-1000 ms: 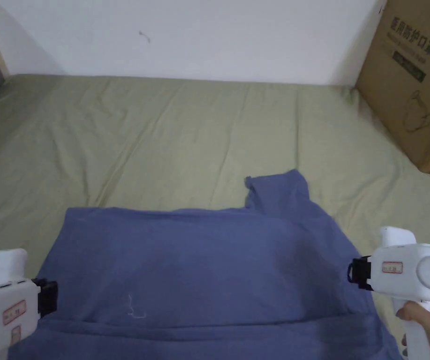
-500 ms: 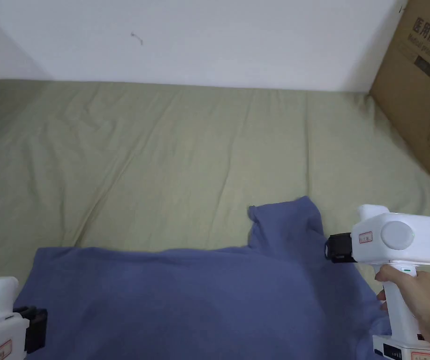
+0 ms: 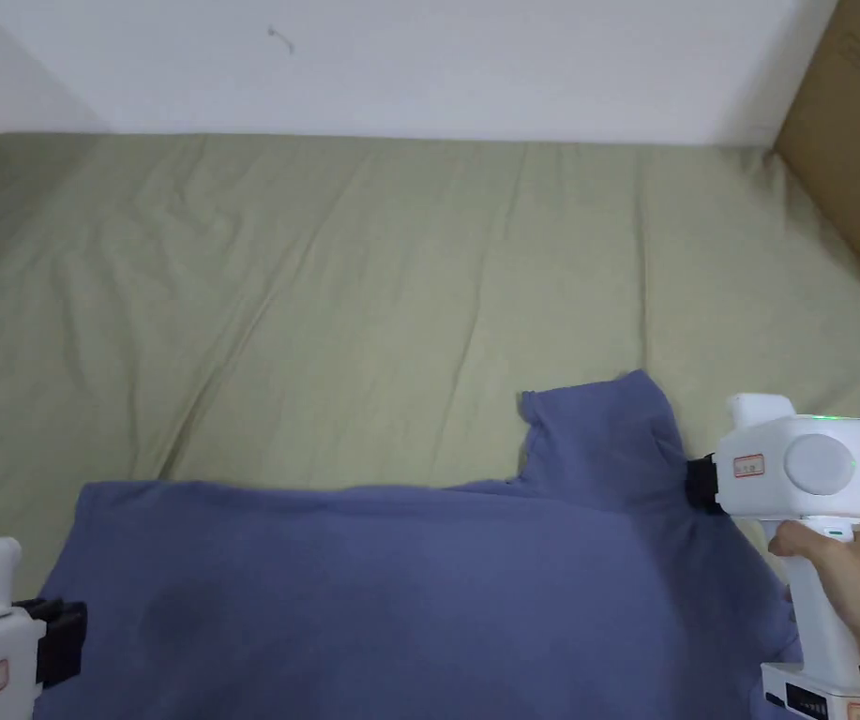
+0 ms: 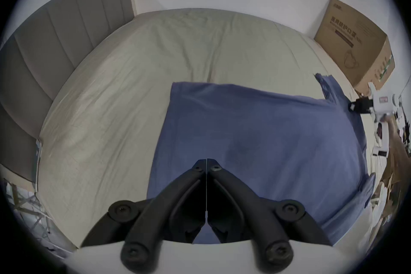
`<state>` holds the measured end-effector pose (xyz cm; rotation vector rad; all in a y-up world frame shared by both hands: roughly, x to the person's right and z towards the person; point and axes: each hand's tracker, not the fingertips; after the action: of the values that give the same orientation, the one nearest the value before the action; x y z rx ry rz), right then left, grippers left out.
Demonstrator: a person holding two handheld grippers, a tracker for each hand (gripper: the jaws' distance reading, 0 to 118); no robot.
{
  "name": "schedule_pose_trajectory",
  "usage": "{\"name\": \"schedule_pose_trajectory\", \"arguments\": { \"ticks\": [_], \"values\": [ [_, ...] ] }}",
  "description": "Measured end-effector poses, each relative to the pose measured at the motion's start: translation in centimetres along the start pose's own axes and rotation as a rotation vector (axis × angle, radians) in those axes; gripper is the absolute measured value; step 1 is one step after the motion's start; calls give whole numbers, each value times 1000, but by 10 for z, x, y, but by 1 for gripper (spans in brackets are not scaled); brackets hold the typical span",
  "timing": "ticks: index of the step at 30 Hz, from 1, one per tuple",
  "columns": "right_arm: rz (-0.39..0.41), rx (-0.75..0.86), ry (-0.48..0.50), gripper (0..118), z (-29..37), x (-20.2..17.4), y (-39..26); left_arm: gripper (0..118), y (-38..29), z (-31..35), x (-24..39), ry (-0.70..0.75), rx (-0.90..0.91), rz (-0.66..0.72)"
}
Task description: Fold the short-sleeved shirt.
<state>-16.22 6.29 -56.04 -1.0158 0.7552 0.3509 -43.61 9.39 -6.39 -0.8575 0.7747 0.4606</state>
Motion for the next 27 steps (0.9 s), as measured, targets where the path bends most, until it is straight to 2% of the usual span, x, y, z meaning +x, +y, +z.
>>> {"name": "schedule_pose_trajectory", "arguments": {
  "ticks": [7, 8, 9, 10, 11, 12, 13, 18, 20, 21, 22, 23, 24, 27],
  "values": [
    [29, -6, -2, 3, 1, -2, -1, 0, 58, -48, -14, -12, 5, 5],
    [29, -5, 0, 3, 1, -2, -1, 6, 68, -57, -17, -16, -1, 14],
    [28, 1, 8, 3, 1, -2, -1, 23, 78, -65, -20, -13, -13, 45],
    [27, 7, 16, 3, 1, -1, -2, 61, 88, -74, -20, 4, -33, 47],
    [25, 6, 15, 3, 1, 0, -2, 90, 95, -81, -19, 11, -32, 32],
    [24, 5, 18, 3, 0, 1, -2, 108, 100, -87, -18, 27, -23, 17],
    [23, 6, 21, 3, -1, 2, -3, 118, 106, -95, -19, 38, -21, 4],
    [22, 0, 21, 3, -4, 2, -3, 115, 112, -133, -30, 44, -110, 47],
    [19, 0, 18, 3, -4, 1, -2, 62, 104, -140, -30, 44, -150, 41],
    [17, 1, 18, 3, -3, 0, -2, 57, 98, -139, -27, 56, -143, 24],
    [10, 8, 20, 3, 0, -1, -2, 27, 95, -128, -23, 73, -64, -27],
    [8, 11, 21, 3, 4, -1, -2, 3, 96, -120, -19, 43, -54, -33],
    [9, 14, 24, 3, 7, -2, -1, 2, 96, -116, -18, 1, -79, -14],
    [6, 35, 23, 3, 24, -4, -2, 2, 99, -98, -12, 27, -61, -46]
  ]
}}
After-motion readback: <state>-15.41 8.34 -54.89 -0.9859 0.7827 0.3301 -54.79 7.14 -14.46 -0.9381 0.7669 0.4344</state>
